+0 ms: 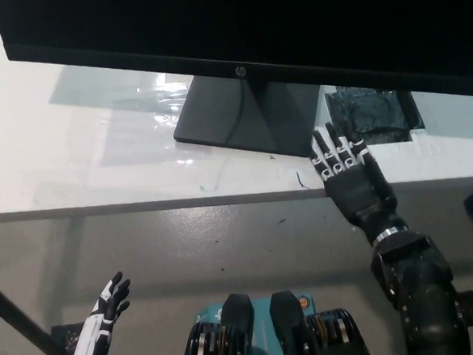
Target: The monitor is being placed at the center of the desk and the robot uses its right hand to grab on the right side of the monitor and tilt the angle of the montior sideways.
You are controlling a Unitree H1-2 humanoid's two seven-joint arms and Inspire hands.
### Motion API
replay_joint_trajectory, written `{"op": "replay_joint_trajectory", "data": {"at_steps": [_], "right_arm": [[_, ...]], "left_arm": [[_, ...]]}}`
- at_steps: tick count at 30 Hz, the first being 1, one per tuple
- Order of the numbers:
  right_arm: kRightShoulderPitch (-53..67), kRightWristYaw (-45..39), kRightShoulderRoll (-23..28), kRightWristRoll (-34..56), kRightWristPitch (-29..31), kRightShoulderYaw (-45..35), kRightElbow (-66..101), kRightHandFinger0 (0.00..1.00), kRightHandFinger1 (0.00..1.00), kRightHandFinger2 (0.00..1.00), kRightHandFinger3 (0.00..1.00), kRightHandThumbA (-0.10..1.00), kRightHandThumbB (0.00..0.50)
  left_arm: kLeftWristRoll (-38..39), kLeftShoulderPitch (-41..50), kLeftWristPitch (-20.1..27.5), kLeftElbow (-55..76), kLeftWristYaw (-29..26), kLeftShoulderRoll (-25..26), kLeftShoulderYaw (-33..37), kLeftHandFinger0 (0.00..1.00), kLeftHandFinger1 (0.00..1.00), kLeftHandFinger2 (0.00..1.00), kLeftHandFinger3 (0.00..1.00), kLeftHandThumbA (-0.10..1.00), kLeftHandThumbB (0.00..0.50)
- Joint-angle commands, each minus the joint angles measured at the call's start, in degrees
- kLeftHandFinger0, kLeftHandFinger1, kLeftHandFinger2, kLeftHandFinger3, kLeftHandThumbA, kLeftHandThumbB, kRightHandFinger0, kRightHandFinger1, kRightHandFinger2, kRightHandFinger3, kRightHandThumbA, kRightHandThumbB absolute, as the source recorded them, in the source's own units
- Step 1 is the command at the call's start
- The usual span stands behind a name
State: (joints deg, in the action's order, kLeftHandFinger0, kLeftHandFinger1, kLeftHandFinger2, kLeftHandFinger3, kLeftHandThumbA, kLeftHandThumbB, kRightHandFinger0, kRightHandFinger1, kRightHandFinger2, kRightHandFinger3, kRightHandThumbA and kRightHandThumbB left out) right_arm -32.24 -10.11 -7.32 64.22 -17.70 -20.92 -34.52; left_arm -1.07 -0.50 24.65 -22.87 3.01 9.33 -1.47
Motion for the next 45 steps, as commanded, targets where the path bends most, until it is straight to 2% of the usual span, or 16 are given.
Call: {"op": "replay_joint_trajectory", "data": {"at_steps": [1, 11, 17, 29, 34, 39, 45], "right_arm": [[-3.6, -3.5, -1.0, -1.5, 1.1, -0.9, -1.3, 1.0, 1.0, 1.0, 1.0, 1.0, 0.301], [-9.3, -4.9, 0.8, -2.9, 2.8, -3.6, -8.6, 1.0, 1.0, 1.0, 1.0, 1.0, 0.305], [-13.0, -4.5, 2.1, -3.3, 2.8, -5.3, -9.8, 1.0, 1.0, 1.0, 1.0, 1.0, 0.314], [-17.4, -3.9, 3.7, -4.9, 3.3, -7.3, -11.3, 1.0, 1.0, 1.0, 1.0, 1.0, 0.324], [-19.6, -3.5, 4.7, -6.1, 4.1, -8.0, -13.3, 1.0, 1.0, 1.0, 1.0, 1.0, 0.324], [-22.6, -5.3, 6.1, -6.7, 5.6, -9.2, -18.8, 1.0, 1.0, 1.0, 1.0, 1.0, 0.333], [-26.4, -7.4, 7.8, -8.4, 8.6, -10.1, -27.6, 1.0, 1.0, 1.0, 1.0, 1.0, 0.315]], "left_arm": [[-0.7, -0.4, 2.3, 0.9, -0.6, 1.3, 0.2, 1.0, 1.0, 1.0, 1.0, 1.0, 0.227], [-0.3, -0.7, 2.3, 0.6, -0.3, 1.2, 0.2, 1.0, 1.0, 1.0, 1.0, 1.0, 0.264], [-0.5, -1.0, 2.3, 0.6, -0.6, 1.3, 0.2, 1.0, 1.0, 1.0, 1.0, 1.0, 0.242], [-0.1, -0.8, 2.3, 0.6, -0.2, 1.1, 0.0, 1.0, 1.0, 1.0, 1.0, 1.0, 0.272], [-0.6, -0.8, 2.3, 0.7, -0.6, 1.3, 0.3, 1.0, 1.0, 1.0, 1.0, 1.0, 0.245], [-0.6, -1.0, 2.3, 0.6, -0.4, 1.4, 0.2, 1.0, 1.0, 1.0, 1.0, 1.0, 0.271], [-0.3, -1.1, 2.3, 0.6, -0.5, 1.4, -0.1, 1.0, 1.0, 1.0, 1.0, 1.0, 0.266]]}}
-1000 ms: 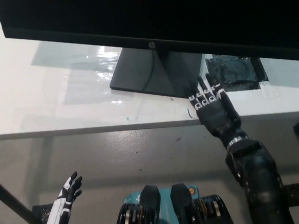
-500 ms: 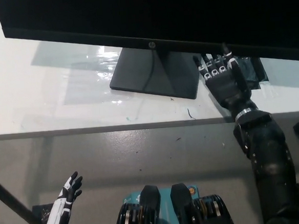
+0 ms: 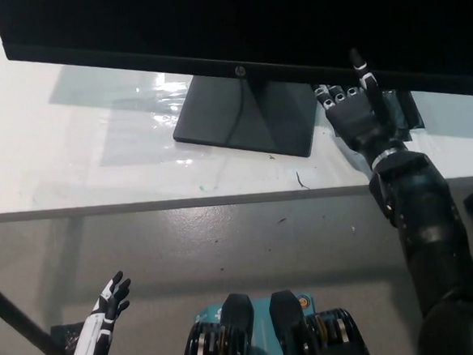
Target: The monitor is being placed at the center of the desk and the robot uses its right hand to grab on the right side of the monitor and tilt the angle of the montior sideways.
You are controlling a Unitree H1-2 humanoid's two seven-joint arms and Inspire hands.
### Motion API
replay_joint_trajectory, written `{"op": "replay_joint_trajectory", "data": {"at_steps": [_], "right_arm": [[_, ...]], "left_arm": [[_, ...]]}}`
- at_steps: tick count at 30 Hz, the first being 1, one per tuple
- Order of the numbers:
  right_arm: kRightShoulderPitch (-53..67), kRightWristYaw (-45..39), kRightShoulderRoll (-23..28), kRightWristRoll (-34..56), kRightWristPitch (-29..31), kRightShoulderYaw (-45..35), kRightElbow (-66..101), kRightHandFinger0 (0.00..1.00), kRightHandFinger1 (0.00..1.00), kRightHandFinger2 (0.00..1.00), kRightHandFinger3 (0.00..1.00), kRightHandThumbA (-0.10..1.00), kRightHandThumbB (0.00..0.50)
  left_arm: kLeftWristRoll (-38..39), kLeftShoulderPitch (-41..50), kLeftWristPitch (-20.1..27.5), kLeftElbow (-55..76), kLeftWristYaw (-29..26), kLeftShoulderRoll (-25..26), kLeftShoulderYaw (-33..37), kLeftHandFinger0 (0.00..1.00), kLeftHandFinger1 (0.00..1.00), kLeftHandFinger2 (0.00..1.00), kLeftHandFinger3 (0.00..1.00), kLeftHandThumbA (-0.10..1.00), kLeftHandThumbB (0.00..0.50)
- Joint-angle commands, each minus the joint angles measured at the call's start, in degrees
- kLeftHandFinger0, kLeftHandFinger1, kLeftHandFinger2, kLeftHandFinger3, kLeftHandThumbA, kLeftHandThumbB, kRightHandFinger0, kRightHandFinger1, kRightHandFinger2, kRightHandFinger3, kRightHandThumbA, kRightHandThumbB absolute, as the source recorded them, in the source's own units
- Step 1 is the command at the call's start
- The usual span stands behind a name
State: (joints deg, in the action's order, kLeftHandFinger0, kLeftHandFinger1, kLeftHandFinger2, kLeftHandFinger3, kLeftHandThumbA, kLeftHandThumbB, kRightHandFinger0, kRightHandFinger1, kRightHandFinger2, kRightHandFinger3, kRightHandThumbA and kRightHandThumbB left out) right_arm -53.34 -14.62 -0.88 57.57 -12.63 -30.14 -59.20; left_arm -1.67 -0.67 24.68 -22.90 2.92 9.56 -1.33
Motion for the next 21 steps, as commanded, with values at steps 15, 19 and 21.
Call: {"op": "replay_joint_trajectory", "data": {"at_steps": [15, 19, 21], "right_arm": [[-12.7, -3.7, 4.3, -5.9, 10.1, -3.0, -18.9, 1.0, 1.0, 1.0, 1.0, 1.0, 0.336], [-13.8, -2.4, 4.4, -6.8, 11.1, -3.5, -20.5, 1.0, 1.0, 1.0, 1.0, 1.0, 0.335], [-14.2, -1.8, 4.4, -7.6, 11.5, -3.3, -21.0, 1.0, 1.0, 1.0, 1.0, 1.0, 0.342]], "left_arm": [[-0.2, -1.7, 2.2, 0.5, -1.1, 1.1, -0.1, 1.0, 1.0, 1.0, 1.0, 1.0, 0.25], [0.2, -1.7, 2.2, 0.1, -0.7, 1.0, -0.3, 1.0, 1.0, 1.0, 1.0, 1.0, 0.253], [-0.1, -1.6, 2.2, 0.2, -0.9, 1.0, -0.1, 1.0, 1.0, 1.0, 1.0, 1.0, 0.244]]}}
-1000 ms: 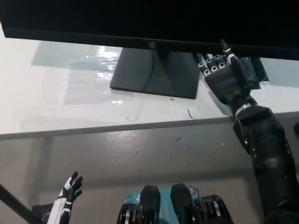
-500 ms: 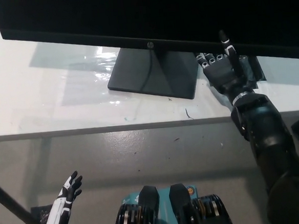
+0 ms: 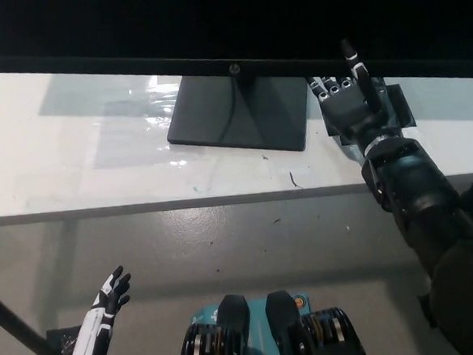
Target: The monitor is being placed at the center of the desk and the robot uses its right hand to grab on the right side of the monitor and tilt the angle of the montior sideways.
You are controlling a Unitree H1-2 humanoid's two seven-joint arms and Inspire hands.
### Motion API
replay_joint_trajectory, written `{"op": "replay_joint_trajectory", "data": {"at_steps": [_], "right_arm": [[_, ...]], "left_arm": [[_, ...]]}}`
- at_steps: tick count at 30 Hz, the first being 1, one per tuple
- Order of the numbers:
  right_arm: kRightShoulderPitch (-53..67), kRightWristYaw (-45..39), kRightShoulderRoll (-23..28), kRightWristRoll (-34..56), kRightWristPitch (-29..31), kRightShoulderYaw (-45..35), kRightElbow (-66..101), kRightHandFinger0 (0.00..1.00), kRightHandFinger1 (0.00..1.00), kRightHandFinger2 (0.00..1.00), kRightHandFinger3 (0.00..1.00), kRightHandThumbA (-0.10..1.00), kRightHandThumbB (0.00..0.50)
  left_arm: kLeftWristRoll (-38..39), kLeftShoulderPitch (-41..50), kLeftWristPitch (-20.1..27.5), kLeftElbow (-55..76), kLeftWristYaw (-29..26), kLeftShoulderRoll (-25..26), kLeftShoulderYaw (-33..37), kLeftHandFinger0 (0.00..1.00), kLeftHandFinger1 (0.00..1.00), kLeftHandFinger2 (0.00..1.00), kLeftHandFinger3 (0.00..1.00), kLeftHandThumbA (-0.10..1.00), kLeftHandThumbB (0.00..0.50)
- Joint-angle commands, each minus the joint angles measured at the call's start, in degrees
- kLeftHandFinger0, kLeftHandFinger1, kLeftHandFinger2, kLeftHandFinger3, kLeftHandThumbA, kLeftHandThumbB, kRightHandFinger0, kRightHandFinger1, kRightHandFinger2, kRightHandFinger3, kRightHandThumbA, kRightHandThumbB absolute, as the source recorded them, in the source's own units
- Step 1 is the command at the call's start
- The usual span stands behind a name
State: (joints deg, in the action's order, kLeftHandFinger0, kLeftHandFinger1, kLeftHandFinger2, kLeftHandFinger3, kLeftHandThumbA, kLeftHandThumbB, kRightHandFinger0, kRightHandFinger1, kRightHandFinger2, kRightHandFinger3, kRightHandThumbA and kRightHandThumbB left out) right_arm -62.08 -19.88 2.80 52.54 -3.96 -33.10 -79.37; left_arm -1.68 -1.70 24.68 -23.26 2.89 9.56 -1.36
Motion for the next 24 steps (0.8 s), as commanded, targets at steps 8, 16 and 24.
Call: {"op": "replay_joint_trajectory", "data": {"at_steps": [8, 16, 24], "right_arm": [[-7.2, 7.5, 0.7, -4.5, 4.4, -0.4, -2.3, 1.0, 1.0, 1.0, 1.0, 1.0, 0.329], [-7.9, 11.4, 0.9, -6.3, 5.6, -0.1, -3.0, 1.0, 1.0, 1.0, 1.0, 1.0, 0.343], [-9.0, 13.8, 1.5, -7.6, 5.9, 0.0, -3.3, 1.0, 1.0, 1.0, 1.0, 1.0, 0.337]], "left_arm": [[-0.4, -1.0, 2.2, 0.6, -1.2, 1.0, 0.1, 1.0, 1.0, 1.0, 1.0, 1.0, 0.235], [0.2, -1.1, 2.2, 0.7, -0.4, 0.9, 0.1, 1.0, 1.0, 1.0, 1.0, 1.0, 0.235], [0.5, -2.0, 2.2, 0.4, -0.1, 0.9, 0.0, 1.0, 1.0, 1.0, 1.0, 1.0, 0.229]]}}
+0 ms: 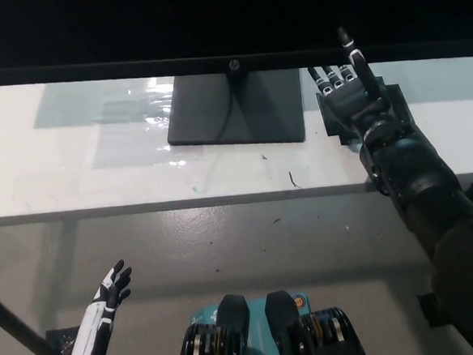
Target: The monitor is being placed at the center of the desk and the robot uses its right hand to grab on the right side of the monitor and tilt the angle of the montior sideways.
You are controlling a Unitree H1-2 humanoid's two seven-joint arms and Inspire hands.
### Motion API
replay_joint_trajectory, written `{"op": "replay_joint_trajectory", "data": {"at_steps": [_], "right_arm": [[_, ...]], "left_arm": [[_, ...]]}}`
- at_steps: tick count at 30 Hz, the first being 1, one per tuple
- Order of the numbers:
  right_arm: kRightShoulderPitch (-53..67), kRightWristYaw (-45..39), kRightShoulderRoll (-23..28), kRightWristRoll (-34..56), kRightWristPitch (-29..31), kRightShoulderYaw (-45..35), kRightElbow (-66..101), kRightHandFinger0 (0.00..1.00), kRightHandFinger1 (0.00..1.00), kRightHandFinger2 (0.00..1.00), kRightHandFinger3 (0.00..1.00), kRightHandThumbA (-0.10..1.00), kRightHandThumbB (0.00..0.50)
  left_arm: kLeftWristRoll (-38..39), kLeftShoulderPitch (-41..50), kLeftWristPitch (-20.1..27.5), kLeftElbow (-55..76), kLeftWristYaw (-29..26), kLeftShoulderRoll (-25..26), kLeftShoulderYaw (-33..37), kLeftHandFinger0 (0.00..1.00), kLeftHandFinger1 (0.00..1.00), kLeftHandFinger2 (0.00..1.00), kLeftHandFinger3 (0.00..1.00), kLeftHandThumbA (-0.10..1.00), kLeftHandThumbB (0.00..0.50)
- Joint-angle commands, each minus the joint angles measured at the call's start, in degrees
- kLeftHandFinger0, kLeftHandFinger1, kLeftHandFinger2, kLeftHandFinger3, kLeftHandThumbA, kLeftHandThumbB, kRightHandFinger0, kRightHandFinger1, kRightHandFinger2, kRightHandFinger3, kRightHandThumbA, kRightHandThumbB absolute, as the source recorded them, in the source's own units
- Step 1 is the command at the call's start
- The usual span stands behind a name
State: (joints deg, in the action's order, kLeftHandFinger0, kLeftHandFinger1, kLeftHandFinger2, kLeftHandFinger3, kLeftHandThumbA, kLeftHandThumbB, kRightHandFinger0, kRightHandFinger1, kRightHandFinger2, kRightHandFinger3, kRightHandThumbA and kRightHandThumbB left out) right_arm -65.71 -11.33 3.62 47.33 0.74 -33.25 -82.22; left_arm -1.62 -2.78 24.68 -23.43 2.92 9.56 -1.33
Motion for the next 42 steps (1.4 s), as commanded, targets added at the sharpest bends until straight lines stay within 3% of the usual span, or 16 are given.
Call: {"op": "replay_joint_trajectory", "data": {"at_steps": [1, 7, 14, 15, 20, 25, 27, 30, 31, 32, 34, 37, 39, 42], "right_arm": [[-5.3, 5.3, 0.7, -2.5, 1.2, 0.1, -0.5, 1.0, 1.0, 1.0, 1.0, 1.0, 0.337], [-6.0, 7.6, 1.3, -3.0, 0.7, -0.4, -0.6, 1.0, 1.0, 1.0, 1.0, 1.0, 0.344], [-6.9, 8.0, 1.4, -3.2, 0.5, -0.6, -0.6, 1.0, 1.0, 1.0, 1.0, 1.0, 0.32], [-7.3, 7.6, 1.2, -3.5, 0.6, -0.3, -0.6, 1.0, 1.0, 1.0, 1.0, 1.0, 0.288], [-7.2, 7.1, 1.1, -3.9, 0.6, -0.3, -0.5, 1.0, 1.0, 1.0, 1.0, 1.0, 0.308], [-6.1, 4.6, 0.8, -4.0, 0.1, -0.5, -0.3, 1.0, 1.0, 1.0, 1.0, 1.0, 0.318], [-1.1, -5.4, -1.2, -5.1, 0.1, 1.6, 3.3, 1.0, 1.0, 1.0, 1.0, 1.0, 0.327], [-0.8, -5.8, -1.3, -5.1, 0.0, 1.8, 3.8, 1.0, 1.0, 1.0, 1.0, 1.0, 0.328], [2.3, -7.6, -3.0, -5.7, -0.8, 3.9, 11.0, 1.0, 1.0, 1.0, 1.0, 1.0, 0.339], [11.7, -9.5, -7.4, -7.1, -3.6, 9.3, 31.8, 1.0, 1.0, 1.0, 1.0, 1.0, 0.368], [21.5, -6.8, -10.1, -9.4, -5.3, 15.1, 51.4, 1.0, 1.0, 1.0, 1.0, 1.0, 0.413], [34.4, -6.9, -11.2, -13.4, -2.7, 21.7, 72.5, 1.0, 1.0, 1.0, 1.0, 1.0, 0.386], [41.7, -7.7, -11.0, -18.2, 2.4, 24.7, 82.8, 1.0, 1.0, 1.0, 1.0, 1.0, 0.359], [50.2, -10.6, -9.6, -20.5, 6.1, 26.4, 94.5, 1.0, 1.0, 1.0, 1.0, 1.0, 0.366]], "left_arm": [[0.5, -0.9, 2.2, 0.5, -0.1, 0.9, 0.0, 1.0, 1.0, 1.0, 1.0, 1.0, 0.229], [0.7, -1.2, 2.2, 0.7, 0.4, 0.7, 0.1, 1.0, 1.0, 1.0, 1.0, 1.0, 0.24], [0.4, -1.6, 2.2, 0.7, 0.2, 0.7, 0.4, 1.0, 1.0, 1.0, 1.0, 1.0, 0.24], [0.7, -1.6, 2.2, 1.1, 0.6, 0.7, 0.3, 1.0, 1.0, 1.0, 1.0, 1.0, 0.236], [1.3, -2.0, 2.2, 0.7, 1.1, 0.7, 0.2, 1.0, 1.0, 1.0, 1.0, 1.0, 0.249], [0.8, -2.3, 2.2, 0.5, 0.9, 1.0, 0.4, 1.0, 1.0, 1.0, 1.0, 1.0, 0.25], [0.8, -2.2, 2.2, 0.8, 1.3, 1.5, 0.4, 1.0, 1.0, 1.0, 1.0, 1.0, 0.25], [0.8, -2.2, 2.2, 0.8, 1.3, 1.5, 0.3, 1.0, 1.0, 1.0, 1.0, 1.0, 0.249], [0.6, -2.7, 2.2, 0.5, 1.0, 1.6, 0.3, 1.0, 1.0, 1.0, 1.0, 1.0, 0.26], [-0.4, -3.4, 2.2, 0.2, -0.2, 1.9, 0.2, 1.0, 1.0, 1.0, 1.0, 1.0, 0.253], [-0.2, -3.3, 2.2, 0.0, 0.0, 1.9, 0.2, 1.0, 1.0, 1.0, 1.0, 1.0, 0.259], [-0.1, -3.1, 2.2, -0.1, 0.0, 1.6, 0.3, 1.0, 1.0, 1.0, 1.0, 1.0, 0.257], [0.4, -3.1, 2.2, -0.4, 0.4, 1.5, 0.1, 1.0, 1.0, 1.0, 1.0, 1.0, 0.259], [-1.1, -2.7, 2.2, -0.3, -0.6, 1.8, 0.8, 1.0, 1.0, 1.0, 1.0, 1.0, 0.265]]}}
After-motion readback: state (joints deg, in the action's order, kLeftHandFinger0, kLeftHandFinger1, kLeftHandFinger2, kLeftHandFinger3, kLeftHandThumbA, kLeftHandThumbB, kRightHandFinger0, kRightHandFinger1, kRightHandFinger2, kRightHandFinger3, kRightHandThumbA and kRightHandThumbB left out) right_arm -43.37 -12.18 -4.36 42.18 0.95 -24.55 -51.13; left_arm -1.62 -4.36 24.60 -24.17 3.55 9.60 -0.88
